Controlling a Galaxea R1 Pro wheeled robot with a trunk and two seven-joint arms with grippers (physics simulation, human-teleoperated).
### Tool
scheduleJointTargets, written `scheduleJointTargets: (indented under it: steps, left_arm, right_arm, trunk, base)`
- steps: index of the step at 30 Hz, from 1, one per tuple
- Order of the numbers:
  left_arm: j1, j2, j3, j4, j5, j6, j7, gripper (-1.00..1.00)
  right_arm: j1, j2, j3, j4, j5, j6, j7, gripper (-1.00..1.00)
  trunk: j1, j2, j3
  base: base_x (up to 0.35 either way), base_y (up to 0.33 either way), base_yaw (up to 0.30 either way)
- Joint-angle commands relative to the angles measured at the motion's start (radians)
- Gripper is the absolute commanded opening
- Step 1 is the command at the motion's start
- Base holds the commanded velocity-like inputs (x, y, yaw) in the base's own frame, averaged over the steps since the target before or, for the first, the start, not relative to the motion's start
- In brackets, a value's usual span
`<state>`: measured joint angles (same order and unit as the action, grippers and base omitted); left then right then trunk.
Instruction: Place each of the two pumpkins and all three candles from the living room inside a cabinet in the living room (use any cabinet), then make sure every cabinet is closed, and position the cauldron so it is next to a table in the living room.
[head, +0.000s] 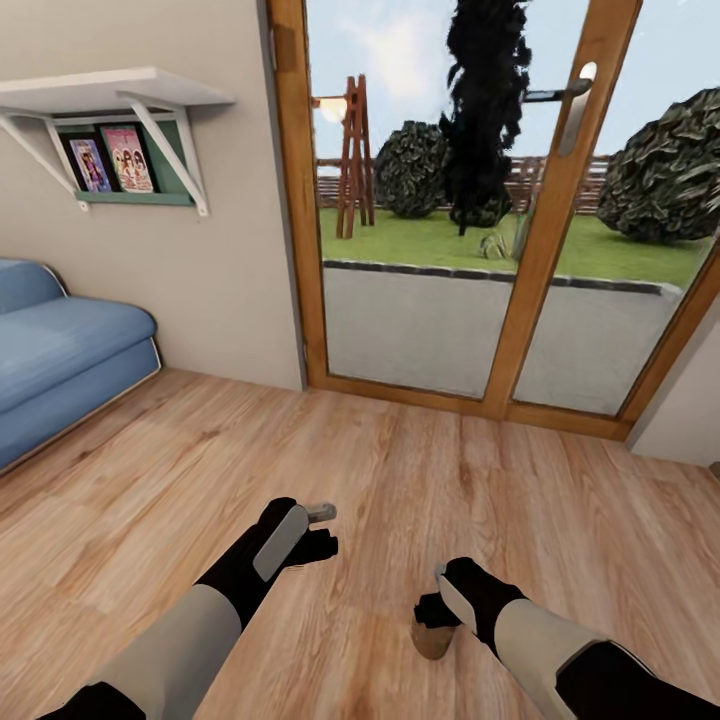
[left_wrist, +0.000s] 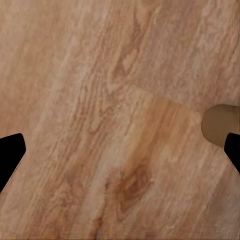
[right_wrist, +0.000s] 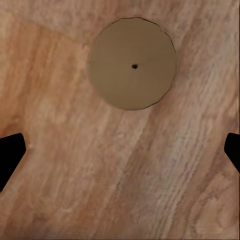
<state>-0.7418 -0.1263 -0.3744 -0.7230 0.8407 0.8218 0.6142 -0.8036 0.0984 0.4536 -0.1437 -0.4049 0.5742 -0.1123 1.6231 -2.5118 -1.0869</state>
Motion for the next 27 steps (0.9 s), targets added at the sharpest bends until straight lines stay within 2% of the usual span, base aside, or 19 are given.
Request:
scheduleJointTargets:
  steps: [1,7,9,10,11,14,22,23,27]
  left_arm:
    - [-0.001,0.000,-0.003,-0.001,0.011,0.000,0.010,1.00]
    - [-0.001,0.000,-0.003,-0.001,0.011,0.000,0.011,1.00]
    - [-0.001,0.000,-0.003,-0.001,0.011,0.000,0.011,1.00]
    - [-0.001,0.000,-0.003,-0.001,0.011,0.000,0.012,1.00]
    - [-0.001,0.000,-0.003,-0.001,0.011,0.000,0.012,1.00]
    - [-0.001,0.000,-0.003,-0.001,0.011,0.000,0.012,1.00]
    - [-0.001,0.000,-0.003,-0.001,0.011,0.000,0.013,1.00]
    - [-0.001,0.000,-0.003,-0.001,0.011,-0.001,0.013,1.00]
    - [-0.001,0.000,-0.003,-0.001,0.011,-0.001,0.013,1.00]
  right_arm:
    - [0.000,-0.002,0.006,-0.002,-0.011,0.005,-0.007,1.00]
    - [0.000,-0.010,0.003,-0.001,-0.013,0.004,-0.008,1.00]
    - [0.000,-0.010,-0.010,-0.002,-0.014,0.004,-0.008,1.00]
    - [0.000,-0.011,-0.028,-0.002,-0.014,0.003,-0.008,1.00]
    - [0.000,-0.011,-0.096,-0.002,-0.012,0.001,-0.006,1.00]
    - [0.000,-0.010,-0.148,-0.002,-0.010,0.000,-0.006,1.00]
    - [0.000,-0.010,-0.167,-0.002,-0.009,0.000,0.000,1.00]
    - [0.000,-0.011,-0.168,-0.002,-0.008,0.000,0.041,1.00]
    - [0.000,-0.013,-0.168,-0.002,-0.006,0.000,0.078,1.00]
  trunk:
    - [0.000,0.000,-0.001]
    - [0.000,0.000,-0.001]
    - [0.000,0.000,-0.001]
    - [0.000,0.000,-0.001]
    - [0.000,0.000,-0.001]
    - [0.000,0.000,-0.001]
    - [0.000,0.000,-0.001]
    - [0.000,0.000,-0.001]
    - [0.000,0.000,-0.001]
  base:
    - [0.222,0.000,0.000]
    - [0.074,0.000,0.000]
    - [0.017,0.000,0.000]
    - [0.010,0.000,0.000]
    - [0.003,0.000,0.000]
    - [0.001,0.000,0.000]
    - [0.000,0.000,0.000]
    - [0.000,0.000,0.000]
    - [0.000,0.000,0.000]
